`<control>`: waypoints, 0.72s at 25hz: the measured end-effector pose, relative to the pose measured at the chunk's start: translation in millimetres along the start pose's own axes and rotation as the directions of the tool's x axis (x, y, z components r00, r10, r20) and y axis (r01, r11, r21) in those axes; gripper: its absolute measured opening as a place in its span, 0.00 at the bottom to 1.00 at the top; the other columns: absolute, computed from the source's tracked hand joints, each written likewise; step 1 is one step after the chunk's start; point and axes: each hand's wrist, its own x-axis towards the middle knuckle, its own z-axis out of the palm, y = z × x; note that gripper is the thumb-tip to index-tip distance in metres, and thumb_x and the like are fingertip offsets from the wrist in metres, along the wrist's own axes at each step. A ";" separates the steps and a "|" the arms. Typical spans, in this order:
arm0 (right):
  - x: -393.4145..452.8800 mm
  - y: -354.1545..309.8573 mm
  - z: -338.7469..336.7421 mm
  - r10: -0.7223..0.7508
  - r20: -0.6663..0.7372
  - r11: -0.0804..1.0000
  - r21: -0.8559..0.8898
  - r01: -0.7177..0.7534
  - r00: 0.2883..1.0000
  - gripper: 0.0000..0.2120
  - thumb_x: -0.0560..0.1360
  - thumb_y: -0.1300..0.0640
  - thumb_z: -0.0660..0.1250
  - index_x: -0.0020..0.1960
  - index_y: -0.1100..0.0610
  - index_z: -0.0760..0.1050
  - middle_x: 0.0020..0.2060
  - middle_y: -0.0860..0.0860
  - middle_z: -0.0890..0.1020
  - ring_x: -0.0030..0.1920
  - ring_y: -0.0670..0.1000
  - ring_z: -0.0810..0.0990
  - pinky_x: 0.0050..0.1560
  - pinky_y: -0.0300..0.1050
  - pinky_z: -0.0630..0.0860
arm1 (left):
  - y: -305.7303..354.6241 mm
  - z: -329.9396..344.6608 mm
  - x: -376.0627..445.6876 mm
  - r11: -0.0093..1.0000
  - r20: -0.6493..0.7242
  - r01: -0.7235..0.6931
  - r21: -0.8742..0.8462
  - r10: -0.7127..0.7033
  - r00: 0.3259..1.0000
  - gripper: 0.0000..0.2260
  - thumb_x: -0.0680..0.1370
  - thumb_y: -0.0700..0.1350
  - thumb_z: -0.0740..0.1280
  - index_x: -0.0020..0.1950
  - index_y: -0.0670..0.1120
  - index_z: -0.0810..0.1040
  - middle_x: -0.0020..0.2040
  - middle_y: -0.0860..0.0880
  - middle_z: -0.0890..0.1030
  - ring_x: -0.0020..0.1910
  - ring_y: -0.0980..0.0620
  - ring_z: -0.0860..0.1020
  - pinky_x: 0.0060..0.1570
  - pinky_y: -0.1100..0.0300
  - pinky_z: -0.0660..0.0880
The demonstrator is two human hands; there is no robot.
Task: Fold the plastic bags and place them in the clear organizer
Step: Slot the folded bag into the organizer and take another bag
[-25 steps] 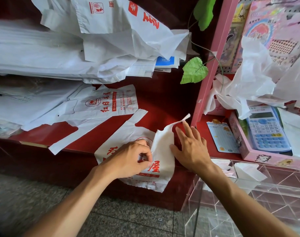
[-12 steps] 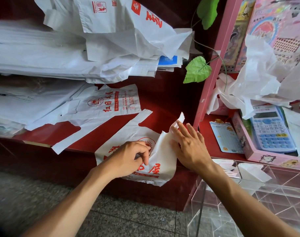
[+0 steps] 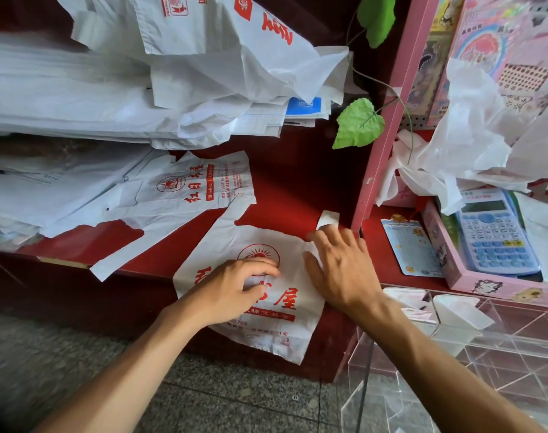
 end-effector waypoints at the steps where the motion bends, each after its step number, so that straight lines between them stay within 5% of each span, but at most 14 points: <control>1: -0.5 -3.4 -2.7 -0.067 0.018 0.997 0.029 0.067 0.998 0.20 0.78 0.44 0.50 0.59 0.52 0.74 0.54 0.50 0.78 0.51 0.56 0.77 0.50 0.52 0.71 | 0.6 0.8 1.6 1.000 0.008 0.015 0.012 -0.015 1.000 0.17 0.79 0.45 0.66 0.66 0.59 0.77 0.64 0.69 0.72 0.65 0.72 0.66 0.59 0.80 0.59; 4: -6.1 -6.8 -0.4 -0.126 0.168 0.992 0.053 0.119 0.978 0.21 0.79 0.43 0.47 0.59 0.51 0.73 0.60 0.47 0.77 0.59 0.54 0.75 0.54 0.51 0.68 | 2.9 1.4 5.8 0.997 -0.086 0.048 0.057 -0.043 0.995 0.19 0.79 0.47 0.66 0.71 0.55 0.74 0.67 0.64 0.71 0.67 0.69 0.64 0.62 0.75 0.57; 7: -7.6 -1.8 2.7 0.016 0.178 0.999 0.026 -0.021 0.984 0.21 0.81 0.45 0.53 0.67 0.54 0.71 0.69 0.51 0.71 0.67 0.57 0.70 0.64 0.56 0.66 | -6.7 -6.0 5.7 0.985 -0.260 0.093 0.146 -0.053 0.964 0.12 0.78 0.46 0.68 0.61 0.49 0.79 0.61 0.57 0.77 0.63 0.59 0.73 0.59 0.69 0.66; 10: -7.5 -5.6 -0.1 -0.036 -0.030 0.998 -0.049 0.034 0.999 0.12 0.79 0.49 0.58 0.53 0.55 0.76 0.50 0.52 0.78 0.47 0.57 0.77 0.47 0.53 0.71 | -14.8 -13.9 3.8 0.976 -0.233 0.130 0.175 -0.087 0.969 0.14 0.78 0.56 0.64 0.52 0.47 0.82 0.52 0.56 0.79 0.52 0.57 0.78 0.57 0.56 0.74; 13: -8.6 -14.1 -3.3 -0.106 -0.017 0.994 0.001 0.107 0.994 0.17 0.80 0.46 0.52 0.44 0.53 0.75 0.41 0.49 0.79 0.41 0.56 0.78 0.45 0.51 0.69 | -16.0 -10.7 5.9 0.915 -0.149 0.226 0.334 -0.185 0.971 0.25 0.80 0.63 0.53 0.67 0.49 0.76 0.69 0.54 0.73 0.70 0.51 0.69 0.71 0.49 0.62; 15: -8.7 -13.0 -3.0 -0.080 0.091 0.996 0.034 0.077 0.993 0.24 0.79 0.42 0.45 0.49 0.52 0.77 0.49 0.48 0.80 0.49 0.55 0.79 0.51 0.52 0.69 | -15.7 -7.1 6.2 0.896 -0.186 0.186 0.403 -0.118 0.975 0.29 0.78 0.65 0.49 0.69 0.51 0.74 0.71 0.54 0.71 0.71 0.50 0.67 0.70 0.48 0.63; 18: -8.6 -6.6 3.5 -0.010 0.181 0.999 0.046 0.002 0.983 0.37 0.74 0.36 0.34 0.67 0.50 0.72 0.70 0.47 0.72 0.71 0.55 0.68 0.70 0.56 0.62 | -7.1 -10.5 0.9 0.965 -0.183 0.037 0.260 0.012 0.983 0.25 0.73 0.67 0.54 0.53 0.52 0.80 0.52 0.59 0.77 0.54 0.59 0.75 0.53 0.58 0.73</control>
